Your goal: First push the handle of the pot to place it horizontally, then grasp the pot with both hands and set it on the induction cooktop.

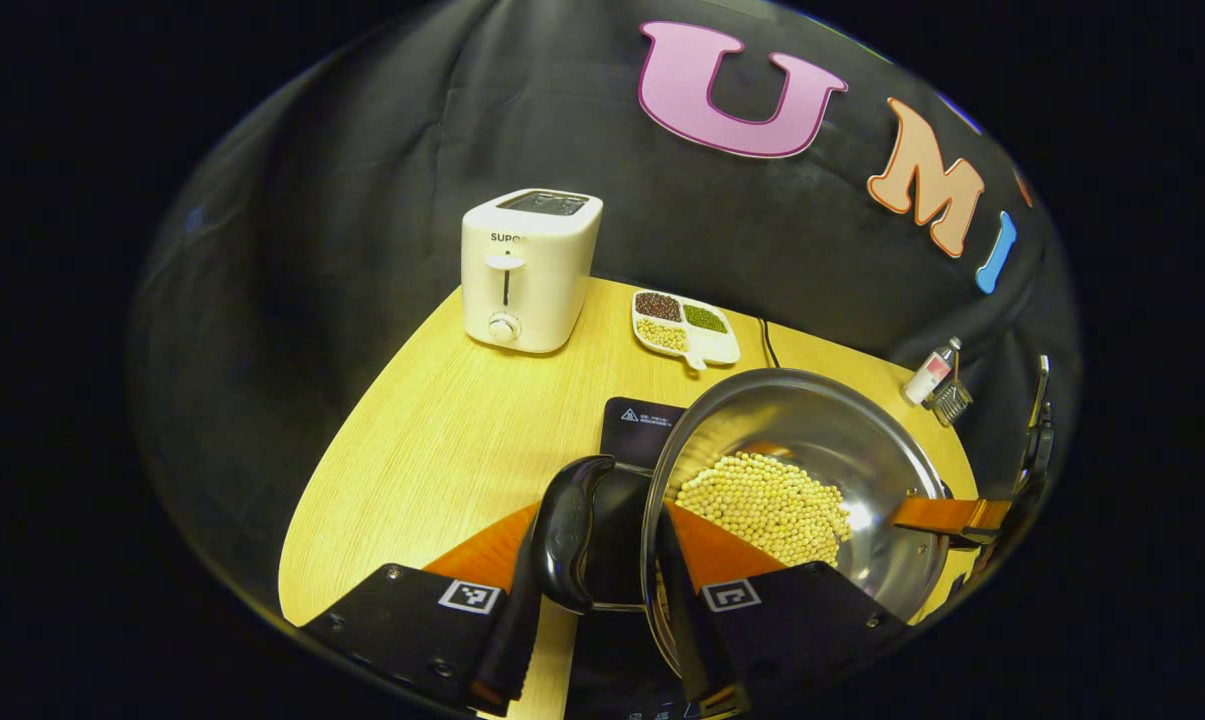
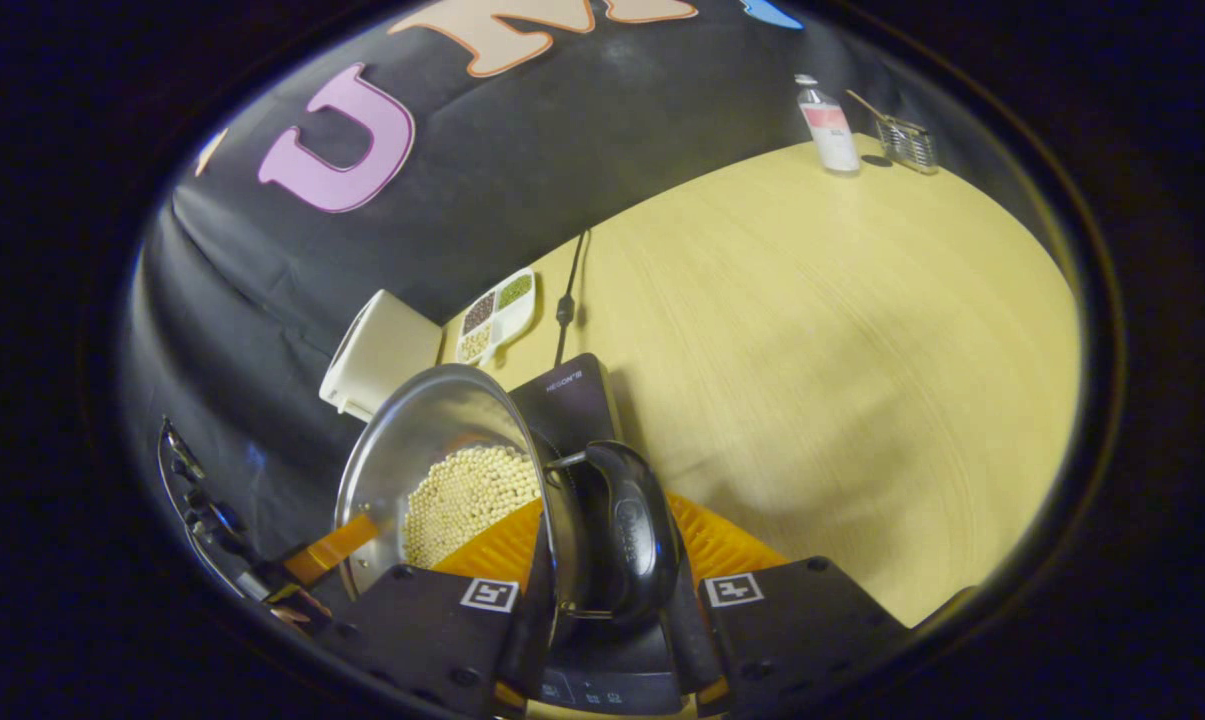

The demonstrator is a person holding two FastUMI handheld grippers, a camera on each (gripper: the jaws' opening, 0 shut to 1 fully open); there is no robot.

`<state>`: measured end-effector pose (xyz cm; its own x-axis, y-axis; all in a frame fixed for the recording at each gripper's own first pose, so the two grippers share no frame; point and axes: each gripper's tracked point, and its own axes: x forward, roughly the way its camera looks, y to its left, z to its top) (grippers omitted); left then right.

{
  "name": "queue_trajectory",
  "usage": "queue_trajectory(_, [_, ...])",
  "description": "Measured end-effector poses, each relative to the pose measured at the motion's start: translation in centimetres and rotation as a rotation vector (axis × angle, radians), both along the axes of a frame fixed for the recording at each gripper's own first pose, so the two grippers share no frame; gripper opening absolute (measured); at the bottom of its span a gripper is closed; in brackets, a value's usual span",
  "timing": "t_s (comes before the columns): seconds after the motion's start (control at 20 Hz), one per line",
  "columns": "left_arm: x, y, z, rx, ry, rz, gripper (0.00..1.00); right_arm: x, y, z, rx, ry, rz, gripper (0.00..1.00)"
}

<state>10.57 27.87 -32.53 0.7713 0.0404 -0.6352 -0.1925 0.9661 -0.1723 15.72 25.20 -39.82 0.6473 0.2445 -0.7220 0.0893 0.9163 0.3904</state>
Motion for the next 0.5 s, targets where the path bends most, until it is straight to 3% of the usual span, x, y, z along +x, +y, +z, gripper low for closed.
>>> queue_trajectory(0.05, [0.03,0.08,0.06,-0.003,-0.004,0.004,0.59,0.01,-0.04,0.02,0.003,0.000,-0.001,0.53])
queue_trajectory(0.1, [-0.03,-0.02,-0.08,-0.008,-0.005,0.006,0.60,0.00,-0.02,0.04,0.006,0.001,-0.001,0.46])
queue_trajectory(0.25, [-0.28,0.02,-0.06,-0.019,-0.008,0.020,0.60,-0.10,-0.02,0.12,0.012,0.009,-0.003,0.46])
queue_trajectory(0.3, [-0.27,0.01,-0.11,-0.018,-0.008,0.023,0.62,0.08,0.15,0.04,0.018,0.008,-0.004,0.55])
queue_trajectory(0.4, [-0.35,-0.05,-0.20,-0.028,-0.008,0.048,0.64,-0.12,0.39,0.16,0.031,0.019,-0.007,0.47])
queue_trajectory(0.45, [-0.37,-0.12,-0.24,-0.035,-0.009,0.061,0.69,0.01,0.77,0.11,0.041,0.019,-0.002,0.53])
queue_trajectory(0.5, [-0.48,0.21,-0.34,-0.031,-0.009,0.083,0.67,-0.12,0.78,0.25,0.043,0.021,-0.001,0.66])
